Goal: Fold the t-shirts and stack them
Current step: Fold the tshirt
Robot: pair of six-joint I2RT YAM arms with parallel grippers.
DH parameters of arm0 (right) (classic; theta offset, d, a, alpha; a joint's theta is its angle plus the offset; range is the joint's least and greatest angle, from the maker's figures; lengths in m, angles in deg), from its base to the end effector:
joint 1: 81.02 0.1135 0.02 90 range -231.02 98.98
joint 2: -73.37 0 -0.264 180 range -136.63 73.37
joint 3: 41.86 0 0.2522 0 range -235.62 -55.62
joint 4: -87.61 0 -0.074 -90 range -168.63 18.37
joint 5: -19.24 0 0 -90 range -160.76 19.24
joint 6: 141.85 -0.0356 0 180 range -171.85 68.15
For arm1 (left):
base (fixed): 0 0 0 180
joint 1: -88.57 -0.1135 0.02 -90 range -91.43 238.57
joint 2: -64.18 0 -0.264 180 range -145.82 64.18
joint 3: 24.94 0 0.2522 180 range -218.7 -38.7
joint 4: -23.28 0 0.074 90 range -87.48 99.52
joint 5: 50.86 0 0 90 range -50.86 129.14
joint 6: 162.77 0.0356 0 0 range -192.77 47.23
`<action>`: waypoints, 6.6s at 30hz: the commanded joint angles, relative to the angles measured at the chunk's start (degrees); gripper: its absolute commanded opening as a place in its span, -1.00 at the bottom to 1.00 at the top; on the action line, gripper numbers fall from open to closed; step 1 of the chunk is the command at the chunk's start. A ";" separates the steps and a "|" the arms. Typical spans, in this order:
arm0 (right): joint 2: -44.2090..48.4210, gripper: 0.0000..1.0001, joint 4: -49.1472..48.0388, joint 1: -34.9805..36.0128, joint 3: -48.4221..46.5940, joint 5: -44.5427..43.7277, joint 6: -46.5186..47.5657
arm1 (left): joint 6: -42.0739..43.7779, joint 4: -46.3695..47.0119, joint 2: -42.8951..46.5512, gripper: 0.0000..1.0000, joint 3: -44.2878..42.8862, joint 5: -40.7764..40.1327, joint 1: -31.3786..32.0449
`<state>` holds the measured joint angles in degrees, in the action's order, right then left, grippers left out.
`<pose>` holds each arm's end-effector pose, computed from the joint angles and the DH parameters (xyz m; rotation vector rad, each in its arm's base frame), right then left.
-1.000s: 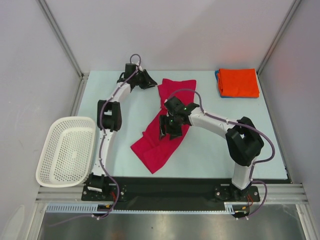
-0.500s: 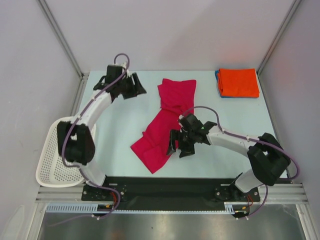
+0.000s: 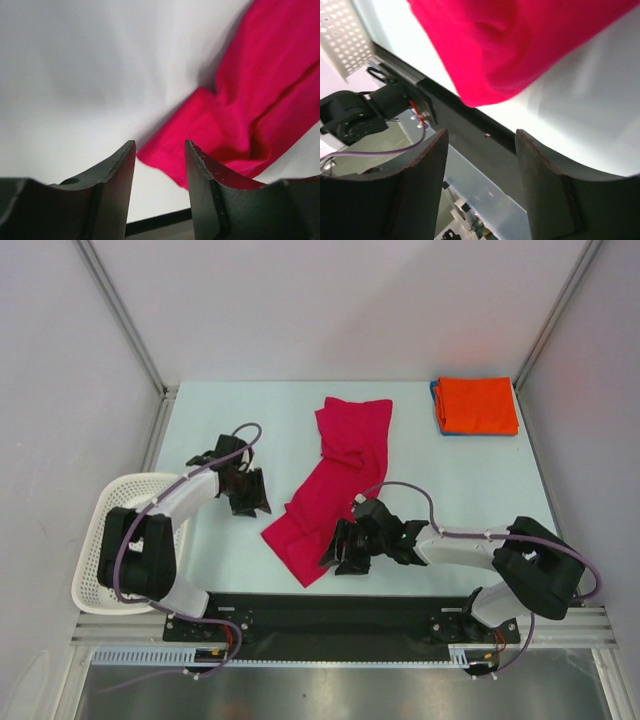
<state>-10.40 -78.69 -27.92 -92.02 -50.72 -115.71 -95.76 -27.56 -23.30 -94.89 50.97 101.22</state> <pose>0.1549 0.2266 0.1574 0.0699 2.8003 1.1891 0.2804 -0.0704 0.2001 -0.1980 2.8057 -0.4418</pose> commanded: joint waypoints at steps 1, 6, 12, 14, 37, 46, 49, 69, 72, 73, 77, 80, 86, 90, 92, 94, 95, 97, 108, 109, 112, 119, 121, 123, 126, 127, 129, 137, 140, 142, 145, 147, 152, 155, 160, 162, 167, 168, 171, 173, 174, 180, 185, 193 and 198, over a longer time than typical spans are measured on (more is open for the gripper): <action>1.59 0.21 -6.80 1.74 -0.16 -5.61 -5.92 | 0.40 -3.17 4.25 -0.02 2.56 -2.78 0.28; -0.60 0.15 -10.92 3.93 0.98 -9.82 -10.05 | 2.05 -3.18 3.46 0.06 5.21 -2.79 0.28; -4.29 0.03 -13.22 10.43 0.81 -19.94 -20.33 | 3.73 -1.94 -1.19 0.06 4.86 2.05 0.28; -4.82 0.04 -11.90 12.90 0.20 -24.58 -23.75 | 4.17 -2.21 -1.72 0.04 5.03 2.58 0.28; -7.64 0.15 -3.37 21.17 1.15 -35.76 -38.70 | 4.09 -5.37 -3.22 -0.69 6.53 5.65 0.27; -10.80 0.06 -1.35 21.17 2.03 -37.17 -44.16 | 1.55 -6.87 -0.50 -0.88 8.19 7.41 0.28; -9.15 -0.27 -0.21 20.55 2.92 -37.78 -42.94 | -0.48 -6.95 2.40 -0.95 10.12 8.90 0.28; 34.70 -1.00 41.80 9.48 8.25 -20.57 -4.26 | -21.57 -14.07 25.77 -0.99 16.27 4.16 26.80; 43.31 -1.00 46.62 9.65 11.52 -15.56 -6.10 | -26.05 -12.85 27.97 -0.99 19.44 5.03 32.78; 45.34 -1.00 48.03 9.65 13.18 -14.07 -6.80 | -28.58 -11.88 28.07 -0.99 21.19 6.52 34.27; 54.91 -1.00 54.98 9.39 15.66 -12.04 -8.30 | -34.23 -5.65 27.20 -0.97 23.13 7.06 43.33; 55.47 -1.00 56.04 9.39 17.85 -10.63 -7.95 | -36.43 -3.19 23.51 -0.89 23.49 6.45 47.20; 51.52 -0.14 56.38 9.30 17.26 -10.71 -4.89 | -37.13 -3.44 19.80 -0.18 22.70 3.11 48.79; 47.05 0.11 57.63 9.39 13.56 -12.21 -0.49 | -38.01 -4.77 23.49 0.07 20.85 0.12 49.58; 46.42 0.22 57.62 9.83 12.50 -12.65 0.56 | -37.31 -0.21 25.60 0.20 21.64 1.51 49.67; 47.02 0.28 57.80 9.74 11.27 -13.53 1.36 | -36.78 9.33 25.17 0.23 24.18 7.22 49.58; 47.46 0.30 57.89 9.22 11.44 -13.44 1.63 | -37.22 10.87 23.60 0.22 24.63 8.63 49.84; 48.60 0.29 57.63 8.08 12.58 -12.13 1.80 | -37.75 12.99 21.66 0.24 23.93 9.08 51.16; 48.61 0.05 51.04 1.22 17.15 -7.12 2.15 | -40.56 19.05 9.71 0.18 22.78 10.75 53.80; 48.61 0.05 50.51 1.04 17.68 -6.76 2.42 | -40.74 19.85 9.18 0.17 22.78 11.54 53.89; 48.08 0.05 50.42 -0.10 18.03 -6.24 3.47 | -41.35 21.61 7.60 0.15 22.70 12.59 53.80; 48.70 0.02 49.28 -1.77 20.14 -3.42 4.97 | -44.07 24.33 7.24 0.03 24.98 14.00 53.80; 48.96 0.00 48.49 -1.95 21.19 -2.81 4.79 | -44.69 26.17 7.06 0.00 25.95 14.27 53.89; 49.14 -0.02 47.78 -2.12 21.98 -2.80 4.70 | -44.96 26.97 6.98 -0.04 26.47 14.27 53.89; 48.96 -0.06 47.43 -2.21 22.51 -2.54 4.62 | -45.04 27.06 5.93 -0.20 26.48 14.44 53.80; 48.96 -0.09 47.51 -2.21 23.04 -2.45 4.53 | -45.13 26.89 5.83 -0.26 26.39 14.44 53.80; 49.14 -0.14 48.30 -2.21 23.22 -2.45 4.53 | -45.22 26.54 5.92 -0.40 26.48 14.18 53.80; 49.84 -0.97 53.30 -2.39 19.89 -4.82 5.32 | -44.87 23.29 6.44 -0.99 26.65 12.51 53.89; 50.19 -1.00 55.33 -2.30 18.30 -5.88 6.54 | -44.52 21.35 7.76 -0.99 26.83 11.90 53.80; 50.72 -1.00 55.86 -2.39 17.77 -5.36 6.64 | -44.52 20.39 8.47 -0.99 27.27 11.72 53.89; 52.82 -1.00 56.57 -2.48 17.86 -4.83 7.16 | -44.43 19.68 9.70 -0.99 27.70 11.19 53.80; 53.88 -1.00 56.22 -2.48 18.30 -4.48 7.87 | -44.17 20.03 10.40 -0.99 27.97 11.19 53.89; 52.92 -1.00 54.12 -2.39 17.95 -4.12 8.22 | -42.94 20.91 10.49 -0.99 26.74 11.19 53.98; 51.95 -1.00 53.06 -2.39 17.68 -3.95 8.05 | -42.41 21.08 9.96 -0.99 25.95 11.54 54.24; 50.90 -1.00 51.12 -2.39 17.68 -2.99 8.13 | -42.32 22.75 9.61 -0.91 26.13 12.25 54.24; 49.76 -1.00 50.77 -2.39 15.67 -3.24 8.48 | -41.80 20.66 10.75 -0.99 24.81 11.20 54.15; 44.14 -1.00 51.56 -3.09 5.58 -6.14 11.46 | -38.02 9.41 16.28 -0.99 14.38 1.29 53.98; 42.65 -1.00 51.82 -3.70 1.38 -6.67 13.56 | -37.40 7.48 17.07 -0.99 12.61 0.13 53.63; 35.44 -1.00 52.26 -8.87 -6.80 -6.15 20.14 | -35.56 2.11 16.82 -1.00 7.59 -1.55 50.65; 29.64 -1.00 52.18 -15.79 -10.08 -4.66 23.76 | -34.76 0.35 16.29 -0.99 5.92 -0.94 46.10; 27.71 -1.00 51.74 -17.92 -11.74 -2.91 27.87 | -34.07 0.34 15.42 -0.99 5.47 0.19 44.33; 13.29 -1.00 49.54 -32.44 -22.65 2.03 37.65 | -24.14 -3.07 5.59 -0.99 -4.71 2.84 31.14; 2.49 -1.00 45.06 -37.28 -28.80 4.75 42.05 | -15.70 -4.84 -7.93 -0.99 -16.64 3.63 24.73; -15.80 -1.00 42.60 -39.12 -40.32 4.93 44.43 | -9.63 -7.22 -20.88 -1.00 -26.87 7.06 17.42; -21.17 -1.00 41.02 -40.18 -43.92 6.60 43.99 | -8.66 -7.65 -26.93 -1.00 -33.19 9.60 15.48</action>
<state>-30.14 -35.32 -67.28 -132.11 -45.96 -72.71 -107.38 -34.71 -48.26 -122.91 57.82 117.17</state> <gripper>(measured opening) 0.012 0.012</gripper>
